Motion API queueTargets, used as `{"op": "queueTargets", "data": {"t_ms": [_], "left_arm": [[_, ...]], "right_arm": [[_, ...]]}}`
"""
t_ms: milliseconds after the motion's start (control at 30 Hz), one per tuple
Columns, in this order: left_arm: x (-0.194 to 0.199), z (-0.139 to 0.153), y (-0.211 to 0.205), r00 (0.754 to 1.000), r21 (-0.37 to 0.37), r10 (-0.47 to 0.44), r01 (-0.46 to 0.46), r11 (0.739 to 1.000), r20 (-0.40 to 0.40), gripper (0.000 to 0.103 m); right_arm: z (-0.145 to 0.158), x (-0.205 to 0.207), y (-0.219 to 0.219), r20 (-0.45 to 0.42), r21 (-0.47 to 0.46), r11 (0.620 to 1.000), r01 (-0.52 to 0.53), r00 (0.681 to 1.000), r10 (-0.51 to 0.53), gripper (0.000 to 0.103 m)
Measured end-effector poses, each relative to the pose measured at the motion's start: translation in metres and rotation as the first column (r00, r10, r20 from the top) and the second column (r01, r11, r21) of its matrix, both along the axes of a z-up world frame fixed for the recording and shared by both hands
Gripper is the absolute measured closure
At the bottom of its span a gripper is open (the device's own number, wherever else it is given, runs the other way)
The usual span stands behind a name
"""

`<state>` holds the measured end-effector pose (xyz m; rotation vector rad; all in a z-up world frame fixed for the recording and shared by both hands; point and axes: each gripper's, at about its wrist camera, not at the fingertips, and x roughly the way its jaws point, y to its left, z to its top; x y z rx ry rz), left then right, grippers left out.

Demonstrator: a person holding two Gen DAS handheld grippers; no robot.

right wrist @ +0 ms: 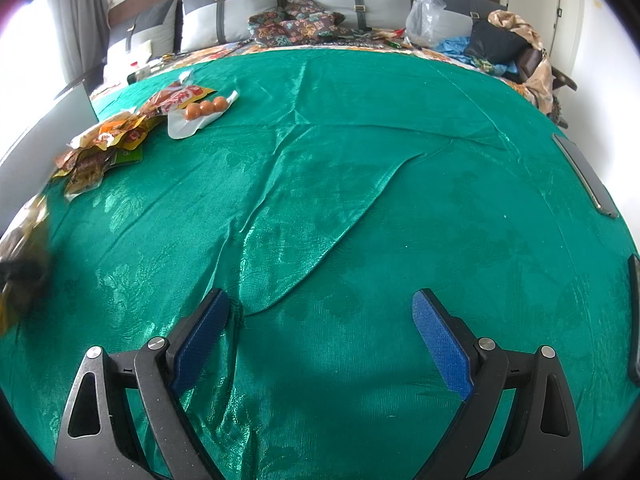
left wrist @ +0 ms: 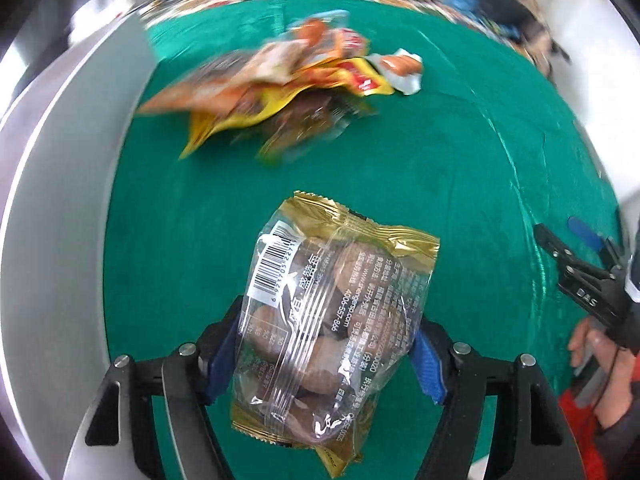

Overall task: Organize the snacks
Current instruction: 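Lift the gold bag with the left tool while the right tool reaches the sausage tray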

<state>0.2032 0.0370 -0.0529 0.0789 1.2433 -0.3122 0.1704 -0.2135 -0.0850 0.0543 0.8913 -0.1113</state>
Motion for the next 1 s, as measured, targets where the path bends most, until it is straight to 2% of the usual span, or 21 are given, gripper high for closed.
{"op": "queueTargets", "data": {"t_ms": [67, 100, 167, 267, 300, 367, 433, 500, 667, 1000], "left_arm": [[-0.011, -0.002, 0.006, 0.999, 0.024, 0.027, -0.028, 0.999, 0.04, 0.025], [-0.016, -0.003, 0.007, 0.998, 0.037, 0.025, -0.027, 0.999, 0.058, 0.018], [-0.022, -0.009, 0.006, 0.997, 0.074, 0.006, -0.012, 0.997, 0.078, 0.013], [-0.021, -0.024, 0.004, 0.996, 0.126, -0.031, 0.021, 0.992, 0.08, 0.013], [-0.022, -0.027, 0.004, 0.995, 0.13, -0.035, 0.023, 0.991, 0.09, 0.006], [-0.022, -0.03, 0.013, 0.994, 0.12, -0.001, -0.013, 0.993, 0.113, 0.0], [-0.02, -0.034, 0.025, 0.992, 0.056, 0.054, -0.061, 0.997, 0.112, 0.0], [-0.023, -0.035, 0.031, 0.982, 0.048, 0.095, -0.104, 0.993, 0.163, 0.0], [-0.036, -0.038, 0.035, 0.959, 0.022, 0.119, -0.129, 0.991, 0.259, 0.0], [-0.041, -0.039, 0.039, 0.949, 0.014, 0.123, -0.132, 0.991, 0.292, 0.0]], "right_arm": [[0.0, 0.0, 0.0, 0.0, 0.0, 1.0, 0.0, 1.0, 0.0, 0.008], [0.0, 0.0, 0.0, 0.0, 0.0, 1.0, 0.0, 1.0, 0.0, 0.008], [0.0, 0.0, 0.0, 0.0, 0.0, 1.0, 0.0, 1.0, 0.0, 0.008], [0.0, 0.0, 0.0, 0.0, 0.0, 1.0, 0.0, 1.0, 0.0, 0.008], [0.0, 0.0, 0.0, 0.0, 0.0, 1.0, 0.0, 1.0, 0.0, 0.008], [0.0, 0.0, 0.0, 0.0, 0.0, 1.0, 0.0, 1.0, 0.0, 0.008], [0.0, 0.0, 0.0, 0.0, 0.0, 1.0, 0.0, 1.0, 0.0, 0.008], [0.0, 0.0, 0.0, 0.0, 0.0, 1.0, 0.0, 1.0, 0.0, 0.008], [0.0, 0.0, 0.0, 0.001, 0.0, 1.0, -0.001, 1.0, 0.001, 0.008], [0.001, 0.002, 0.005, -0.013, -0.002, 1.0, -0.024, 1.0, 0.024, 0.009]]}}
